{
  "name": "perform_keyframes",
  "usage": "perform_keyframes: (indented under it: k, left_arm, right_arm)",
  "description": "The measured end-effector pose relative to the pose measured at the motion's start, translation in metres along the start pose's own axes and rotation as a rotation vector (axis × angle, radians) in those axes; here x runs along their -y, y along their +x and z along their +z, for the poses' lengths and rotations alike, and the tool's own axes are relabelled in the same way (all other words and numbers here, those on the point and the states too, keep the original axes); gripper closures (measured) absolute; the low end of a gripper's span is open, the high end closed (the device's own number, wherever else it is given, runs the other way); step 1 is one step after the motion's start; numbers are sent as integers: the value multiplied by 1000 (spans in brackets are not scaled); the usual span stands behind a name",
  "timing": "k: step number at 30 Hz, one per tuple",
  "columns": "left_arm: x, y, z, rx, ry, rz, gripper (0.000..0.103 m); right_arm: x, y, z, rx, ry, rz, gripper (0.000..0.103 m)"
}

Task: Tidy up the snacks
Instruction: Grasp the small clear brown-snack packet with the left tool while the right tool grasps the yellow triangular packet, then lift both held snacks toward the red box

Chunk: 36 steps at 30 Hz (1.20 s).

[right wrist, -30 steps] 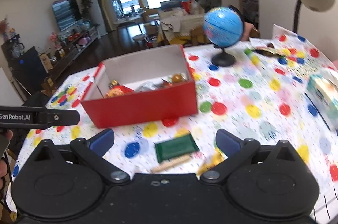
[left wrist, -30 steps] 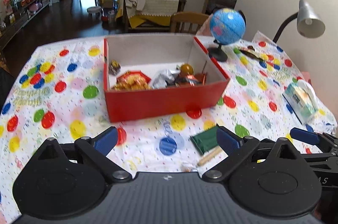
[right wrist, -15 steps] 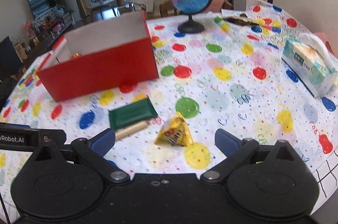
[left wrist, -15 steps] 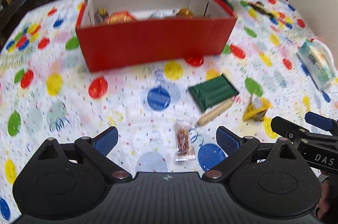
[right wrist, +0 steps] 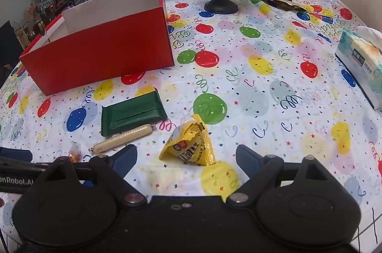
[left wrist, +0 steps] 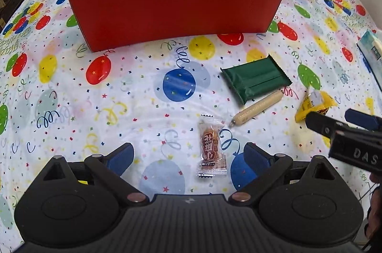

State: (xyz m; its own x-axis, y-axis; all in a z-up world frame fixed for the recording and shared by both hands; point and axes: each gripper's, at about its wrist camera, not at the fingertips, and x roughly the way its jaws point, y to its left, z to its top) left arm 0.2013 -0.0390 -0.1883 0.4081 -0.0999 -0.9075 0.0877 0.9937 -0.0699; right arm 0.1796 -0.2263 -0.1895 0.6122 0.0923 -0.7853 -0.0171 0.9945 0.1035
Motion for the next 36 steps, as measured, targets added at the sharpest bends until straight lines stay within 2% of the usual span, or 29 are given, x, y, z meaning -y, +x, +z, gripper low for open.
perform_keyframes:
  k: [3,6,8,10,13,19,21,23,25,26,36]
  left_arm:
    - [2,4,1,-4,-5,10,8]
    - [4,8,1,-11,-6,26,13]
    - [5,11,2,-21,-7,23,19]
    - [7,13,2,-30,-1,21,31]
    - [10,14,2,-19,7,30,34]
    - [12,12,4,0,26,44,66]
    - [14,12,4,1,33,40,72]
    - [12,12,4,2,31,25,84]
    - [9,12,5,-5,18,5,85]
    - [7,12,5,-9,10,-4,86]
    - [-11,-4,8,-3,-22,-32,86]
  right_arm:
    - [1,10,3,-16,-4,4,23]
    - [1,19,6,-26,-3,4,27]
    - [1,22,8,-29,-6,3,28]
    - [1,25,9,-33,-8,5,30]
    - [-1,28,11,-33,-24,3,34]
    - [-2,32,12,-35,-26,-6,54]
    - [-2,32,12,-30,-26,-13,56]
    - [-3,31,12,-23,-32,-15,58]
    - [-5,28,12,-11,-41,-17,62]
    - [-5,27,12,-9,-43,-12,69]
    - [-9,12,9,-7,-33,-12,70]
